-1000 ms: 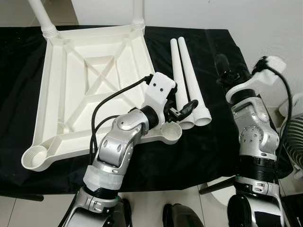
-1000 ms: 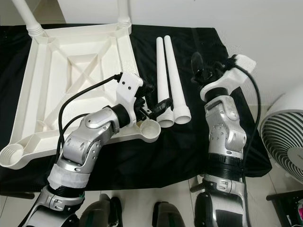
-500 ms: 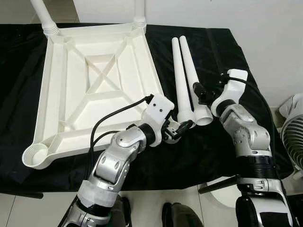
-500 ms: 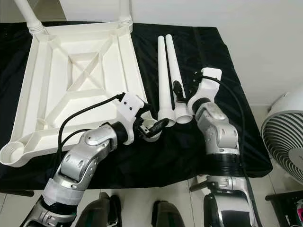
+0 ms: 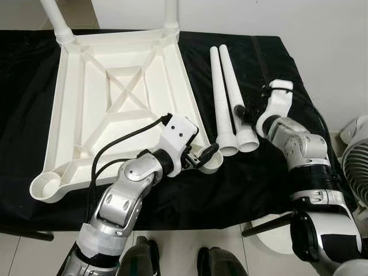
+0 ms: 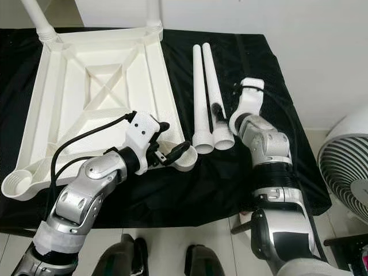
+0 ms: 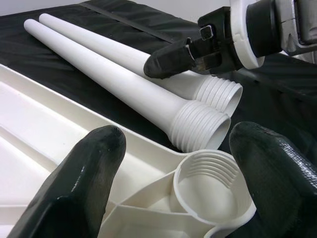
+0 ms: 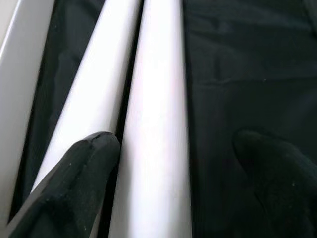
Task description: Building children table
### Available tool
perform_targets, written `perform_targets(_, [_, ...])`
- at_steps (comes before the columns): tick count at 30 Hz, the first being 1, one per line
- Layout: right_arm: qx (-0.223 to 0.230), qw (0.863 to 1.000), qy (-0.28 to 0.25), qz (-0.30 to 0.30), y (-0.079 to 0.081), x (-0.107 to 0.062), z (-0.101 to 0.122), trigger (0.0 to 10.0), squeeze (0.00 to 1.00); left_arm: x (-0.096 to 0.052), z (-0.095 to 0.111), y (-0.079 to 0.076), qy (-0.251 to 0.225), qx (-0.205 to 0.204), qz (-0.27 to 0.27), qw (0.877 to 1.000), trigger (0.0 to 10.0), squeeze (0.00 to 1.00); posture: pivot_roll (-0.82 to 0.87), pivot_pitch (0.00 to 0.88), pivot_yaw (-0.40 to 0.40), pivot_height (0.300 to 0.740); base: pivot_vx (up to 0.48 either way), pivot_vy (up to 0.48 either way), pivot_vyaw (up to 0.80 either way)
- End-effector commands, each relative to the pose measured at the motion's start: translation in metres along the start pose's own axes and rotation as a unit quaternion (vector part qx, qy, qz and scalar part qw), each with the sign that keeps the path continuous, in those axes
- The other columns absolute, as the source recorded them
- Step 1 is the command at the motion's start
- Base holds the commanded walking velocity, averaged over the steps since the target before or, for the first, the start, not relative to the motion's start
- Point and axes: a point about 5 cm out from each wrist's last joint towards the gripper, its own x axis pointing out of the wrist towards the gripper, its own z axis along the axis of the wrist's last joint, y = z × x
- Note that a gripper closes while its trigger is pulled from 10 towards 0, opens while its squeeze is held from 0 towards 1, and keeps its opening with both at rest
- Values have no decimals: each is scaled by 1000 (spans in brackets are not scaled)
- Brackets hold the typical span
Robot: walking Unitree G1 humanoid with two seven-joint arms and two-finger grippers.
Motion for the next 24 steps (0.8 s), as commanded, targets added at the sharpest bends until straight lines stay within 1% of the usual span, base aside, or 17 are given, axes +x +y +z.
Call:
perform_targets(1, [2, 1000, 28, 10, 2, 2, -9, 10000, 0, -2, 0, -2, 1, 0, -6, 1000, 10000, 0, -47, 93, 13, 740, 0, 0, 0])
perform_targets(3, [-8, 998, 60, 28, 6, 4, -16, 10000, 0, 0, 1, -2, -3, 2, -3, 1000, 10000, 0, -46, 92, 6, 740, 0, 0, 0])
perform_targets(5, [-12, 997, 69, 33, 7, 5, -19, 10000, 0, 1, 2, -2, -5, 2, -2, 1000, 10000, 0, -46, 91, 5, 740, 0, 0, 0])
perform_targets(7, [-8, 994, 104, 28, 8, 7, -26, 10000, 0, 1, 3, -3, -8, 4, -3, 1000, 10000, 0, -43, 93, 3, 740, 0, 0, 0])
perform_targets(9, [-8, 994, 104, 28, 8, 7, -26, 10000, 0, 1, 3, -3, -8, 4, -3, 1000, 10000, 0, -43, 93, 3, 740, 0, 0, 0])
perform_targets(10, [-5, 992, 120, 27, 8, 8, -28, 10000, 0, 1, 3, -3, -8, 4, -4, 1000, 10000, 0, -43, 92, 1, 740, 0, 0, 0])
perform_targets(13, [11, 989, 149, -4, 6, 10, -32, 10000, 0, 1, 4, -3, -9, 5, -4, 1000, 10000, 0, -46, 88, -2, 740, 0, 0, 0])
perform_targets(14, [15, 988, 155, -23, 5, 11, -32, 10000, 0, 2, 4, -3, -10, 5, -4, 1000, 10000, 0, -46, 85, -3, 740, 0, 0, 0])
perform_targets(15, [15, 988, 155, -23, 5, 11, -32, 10000, 0, 2, 4, -3, -10, 5, -4, 1000, 10000, 0, -46, 85, -3, 740, 0, 0, 0])
perform_targets(16, [32, 983, 174, -38, 3, 11, -33, 10000, 0, 2, 5, -3, -11, 6, -3, 1000, 10000, 0, -47, 84, -3, 740, 0, 0, 0])
perform_targets(17, [32, 983, 174, -38, 3, 11, -33, 10000, 0, 2, 5, -3, -11, 6, -3, 1000, 10000, 0, -47, 84, -3, 740, 0, 0, 0])
perform_targets(19, [50, 979, 193, -54, 2, 12, -34, 10000, 0, 3, 6, -3, -13, 6, -3, 1000, 10000, 0, -48, 80, -2, 740, 0, 0, 0])
perform_targets(22, [52, 978, 194, -58, 1, 12, -34, 10000, 0, 3, 6, -3, -15, 5, -3, 1000, 10000, 0, -48, 80, -2, 740, 0, 0, 0])
perform_targets(23, [62, 973, 211, -62, 1, 12, -35, 10000, 0, 3, 6, -3, -15, 5, -4, 1000, 10000, 0, -50, 77, -1, 740, 0, 0, 0])
perform_targets(24, [62, 973, 211, -62, 1, 12, -35, 10000, 0, 3, 6, -3, -15, 5, -4, 1000, 10000, 0, -50, 77, -1, 740, 0, 0, 0])
